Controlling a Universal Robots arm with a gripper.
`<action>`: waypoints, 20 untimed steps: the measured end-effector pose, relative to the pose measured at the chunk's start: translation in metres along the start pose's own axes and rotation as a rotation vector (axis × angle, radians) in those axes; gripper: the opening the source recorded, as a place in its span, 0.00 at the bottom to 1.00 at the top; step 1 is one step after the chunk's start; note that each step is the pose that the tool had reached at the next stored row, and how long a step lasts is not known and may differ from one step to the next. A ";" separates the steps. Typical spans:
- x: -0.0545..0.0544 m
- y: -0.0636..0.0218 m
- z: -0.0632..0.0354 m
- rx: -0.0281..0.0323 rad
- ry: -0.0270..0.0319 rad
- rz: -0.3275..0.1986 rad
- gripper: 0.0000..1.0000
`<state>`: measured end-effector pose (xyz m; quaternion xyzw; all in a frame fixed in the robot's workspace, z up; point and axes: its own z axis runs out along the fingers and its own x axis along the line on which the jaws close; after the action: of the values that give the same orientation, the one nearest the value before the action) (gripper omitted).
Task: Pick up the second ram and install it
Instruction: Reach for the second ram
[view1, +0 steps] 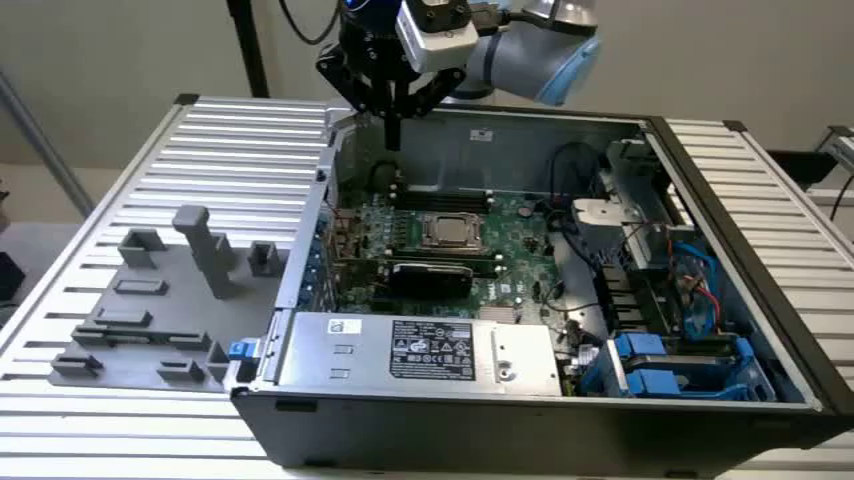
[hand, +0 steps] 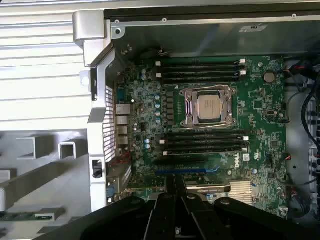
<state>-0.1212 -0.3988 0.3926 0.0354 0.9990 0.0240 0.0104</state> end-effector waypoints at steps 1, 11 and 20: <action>0.000 0.0000 0.0000 0.0000 0.0000 0.000 0.11; 0.000 0.0000 0.0000 0.0000 0.0000 0.000 0.11; 0.014 -0.0132 -0.0008 0.0001 0.0000 0.000 0.11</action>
<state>-0.1365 -0.4109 0.3925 0.0354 0.9990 0.0240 0.0104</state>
